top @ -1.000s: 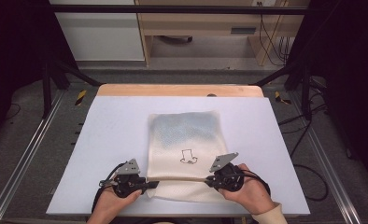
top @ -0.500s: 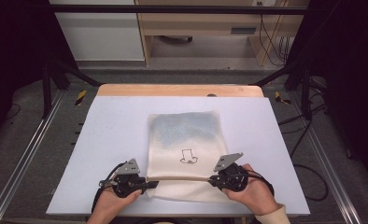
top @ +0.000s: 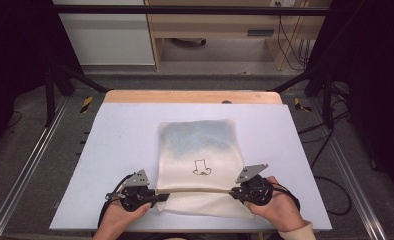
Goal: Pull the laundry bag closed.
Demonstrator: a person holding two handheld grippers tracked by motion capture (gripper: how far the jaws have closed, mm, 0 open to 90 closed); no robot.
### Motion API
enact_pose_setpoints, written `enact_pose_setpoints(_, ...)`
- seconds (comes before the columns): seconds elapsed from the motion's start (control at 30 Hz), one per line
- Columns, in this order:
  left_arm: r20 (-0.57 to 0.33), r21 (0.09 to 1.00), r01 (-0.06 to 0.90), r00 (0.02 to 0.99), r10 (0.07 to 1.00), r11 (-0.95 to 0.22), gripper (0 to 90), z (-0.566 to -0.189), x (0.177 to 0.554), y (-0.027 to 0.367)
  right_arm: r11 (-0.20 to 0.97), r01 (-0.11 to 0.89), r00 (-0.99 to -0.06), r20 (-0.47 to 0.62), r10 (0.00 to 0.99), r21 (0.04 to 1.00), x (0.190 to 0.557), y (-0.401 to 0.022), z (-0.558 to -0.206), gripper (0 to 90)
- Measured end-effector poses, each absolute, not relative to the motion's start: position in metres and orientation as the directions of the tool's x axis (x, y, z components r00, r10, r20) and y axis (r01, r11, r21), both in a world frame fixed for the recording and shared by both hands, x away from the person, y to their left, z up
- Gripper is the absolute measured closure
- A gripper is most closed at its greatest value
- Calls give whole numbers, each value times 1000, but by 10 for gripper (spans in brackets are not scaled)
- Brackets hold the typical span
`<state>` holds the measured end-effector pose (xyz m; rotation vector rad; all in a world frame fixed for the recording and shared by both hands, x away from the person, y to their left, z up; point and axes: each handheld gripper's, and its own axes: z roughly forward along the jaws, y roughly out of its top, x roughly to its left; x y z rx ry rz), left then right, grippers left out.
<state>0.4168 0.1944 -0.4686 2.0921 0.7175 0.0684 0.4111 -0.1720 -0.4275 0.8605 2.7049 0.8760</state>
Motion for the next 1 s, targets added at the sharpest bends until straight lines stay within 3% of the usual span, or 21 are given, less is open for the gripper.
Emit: enact_pose_setpoints(1.0, -212, 776, 465, 828, 520, -425, 823, -469, 417, 195, 629, 506, -790, 25, 613, 590, 408, -193, -429, 818)
